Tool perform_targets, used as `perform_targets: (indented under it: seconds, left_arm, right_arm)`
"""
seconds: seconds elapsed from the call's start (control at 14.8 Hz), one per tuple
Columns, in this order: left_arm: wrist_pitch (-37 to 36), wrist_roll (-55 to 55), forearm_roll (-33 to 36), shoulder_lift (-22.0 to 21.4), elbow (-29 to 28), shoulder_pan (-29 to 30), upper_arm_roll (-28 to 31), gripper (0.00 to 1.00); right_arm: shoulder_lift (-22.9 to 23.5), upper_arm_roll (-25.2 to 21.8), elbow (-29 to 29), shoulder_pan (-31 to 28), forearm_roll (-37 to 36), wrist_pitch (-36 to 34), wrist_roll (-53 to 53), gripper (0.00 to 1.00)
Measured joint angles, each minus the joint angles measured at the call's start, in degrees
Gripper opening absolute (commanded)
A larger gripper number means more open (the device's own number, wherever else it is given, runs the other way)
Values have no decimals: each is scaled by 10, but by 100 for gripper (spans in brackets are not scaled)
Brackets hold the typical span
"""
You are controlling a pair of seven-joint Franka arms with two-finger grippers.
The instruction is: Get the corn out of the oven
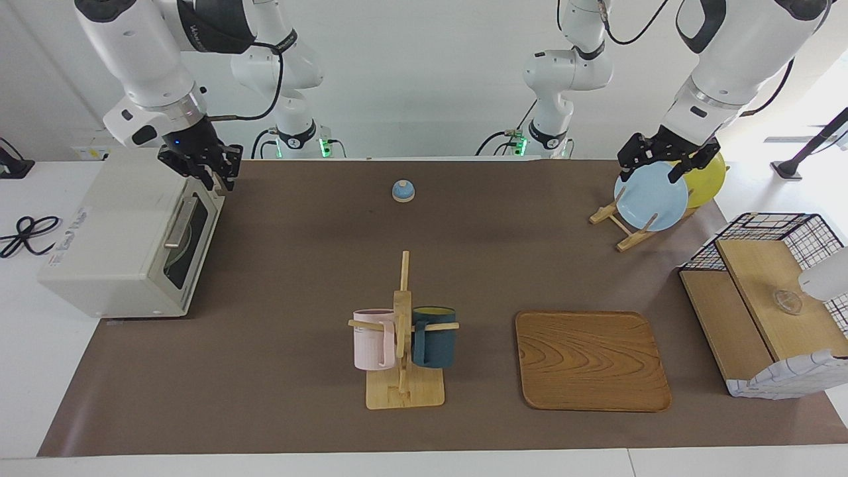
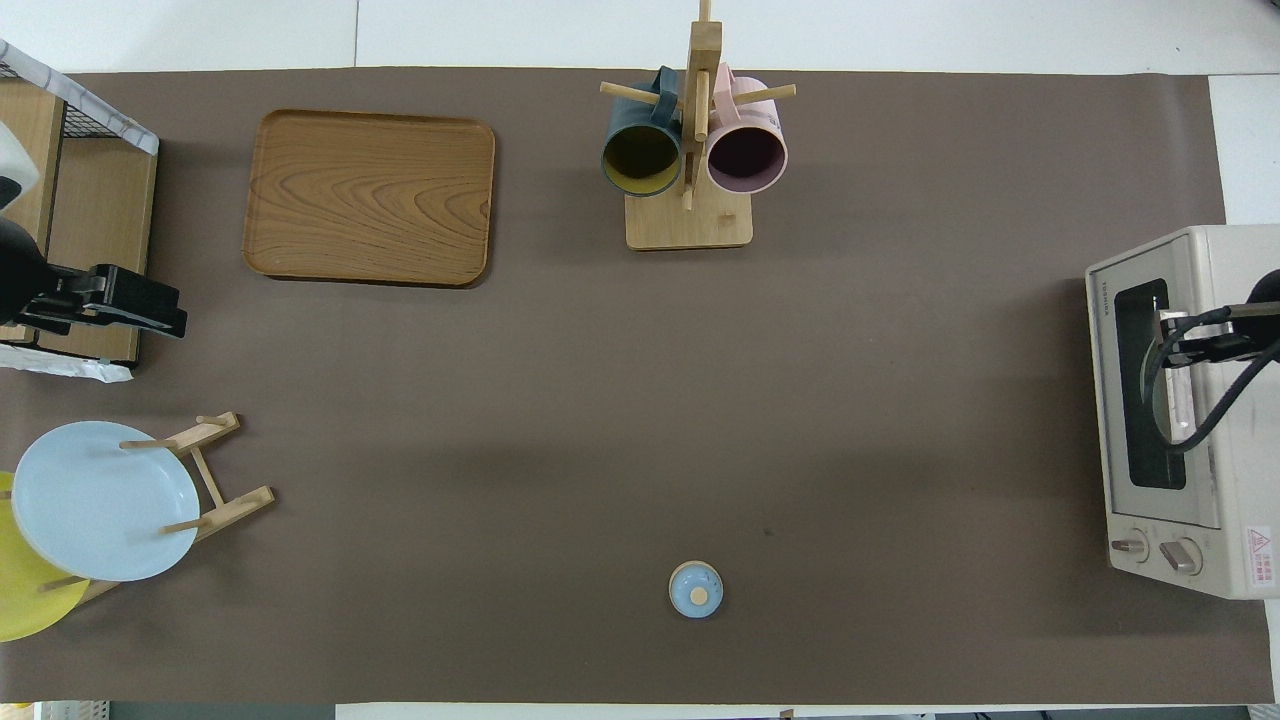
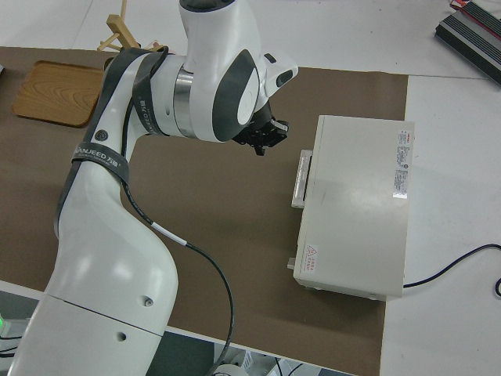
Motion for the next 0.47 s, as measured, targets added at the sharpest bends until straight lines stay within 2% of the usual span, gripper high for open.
perform_targets:
  seconds: [0.27, 0.47]
  left_arm:
    - [0, 0, 0, 0, 0, 0, 0, 100]
    - [0, 0, 0, 0, 0, 0, 0, 100]
  right_arm:
    - [-26, -1, -83, -25, -12, 80, -19, 0]
    - [-30, -1, -109, -43, -17, 106, -38, 0]
